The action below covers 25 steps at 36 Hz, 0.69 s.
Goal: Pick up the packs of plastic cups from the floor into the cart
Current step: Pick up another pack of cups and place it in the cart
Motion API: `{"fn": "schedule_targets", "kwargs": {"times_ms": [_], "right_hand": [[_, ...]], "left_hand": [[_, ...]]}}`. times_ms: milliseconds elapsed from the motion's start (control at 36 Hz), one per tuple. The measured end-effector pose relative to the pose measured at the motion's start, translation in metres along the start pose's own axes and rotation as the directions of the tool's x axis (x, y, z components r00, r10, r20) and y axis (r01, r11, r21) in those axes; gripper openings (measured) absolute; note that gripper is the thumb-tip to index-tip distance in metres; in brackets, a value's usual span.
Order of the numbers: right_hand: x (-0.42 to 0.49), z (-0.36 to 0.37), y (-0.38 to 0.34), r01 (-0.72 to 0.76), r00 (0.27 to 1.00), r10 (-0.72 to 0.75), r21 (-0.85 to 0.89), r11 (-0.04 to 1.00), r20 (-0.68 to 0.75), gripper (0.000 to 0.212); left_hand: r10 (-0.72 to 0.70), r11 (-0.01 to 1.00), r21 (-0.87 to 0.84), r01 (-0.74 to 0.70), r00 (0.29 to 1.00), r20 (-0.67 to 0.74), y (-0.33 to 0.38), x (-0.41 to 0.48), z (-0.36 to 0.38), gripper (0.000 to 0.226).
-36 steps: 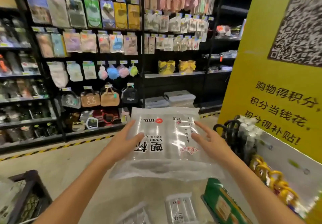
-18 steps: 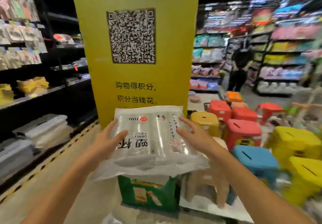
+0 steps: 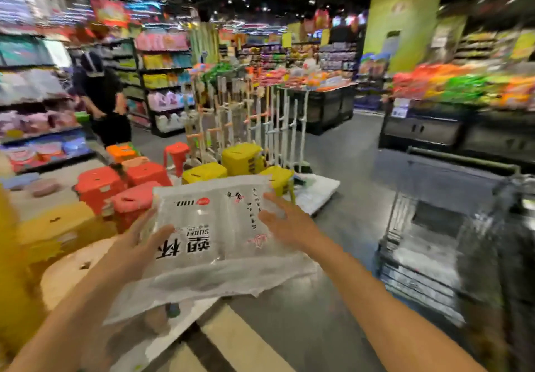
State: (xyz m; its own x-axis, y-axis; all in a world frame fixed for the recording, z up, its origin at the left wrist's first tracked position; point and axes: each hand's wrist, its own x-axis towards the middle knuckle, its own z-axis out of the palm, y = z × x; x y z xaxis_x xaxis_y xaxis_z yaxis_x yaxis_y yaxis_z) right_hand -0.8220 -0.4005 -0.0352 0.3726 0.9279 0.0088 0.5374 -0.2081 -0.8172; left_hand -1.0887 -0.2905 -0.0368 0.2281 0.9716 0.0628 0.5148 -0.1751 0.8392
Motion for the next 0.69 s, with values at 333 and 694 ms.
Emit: {"fn": "schedule_targets", "kwargs": {"times_ms": [333, 694], "right_hand": [[-0.026, -0.217, 0.168, -0.219, 0.932, 0.216, 0.022, 0.975, -0.29, 0.058], [-0.005, -0.337, 0.263, -0.385, 0.802, 0.371, 0.069, 0.92, -0.468, 0.06]], "left_hand": [[0.125, 0.981, -0.186, -0.051, 0.901, 0.414, 0.139, 0.059, 0.276, 0.065], [0.275, 0.96, -0.132, -0.246, 0.755, 0.596, 0.238, 0.117, 0.457, 0.054]]}}
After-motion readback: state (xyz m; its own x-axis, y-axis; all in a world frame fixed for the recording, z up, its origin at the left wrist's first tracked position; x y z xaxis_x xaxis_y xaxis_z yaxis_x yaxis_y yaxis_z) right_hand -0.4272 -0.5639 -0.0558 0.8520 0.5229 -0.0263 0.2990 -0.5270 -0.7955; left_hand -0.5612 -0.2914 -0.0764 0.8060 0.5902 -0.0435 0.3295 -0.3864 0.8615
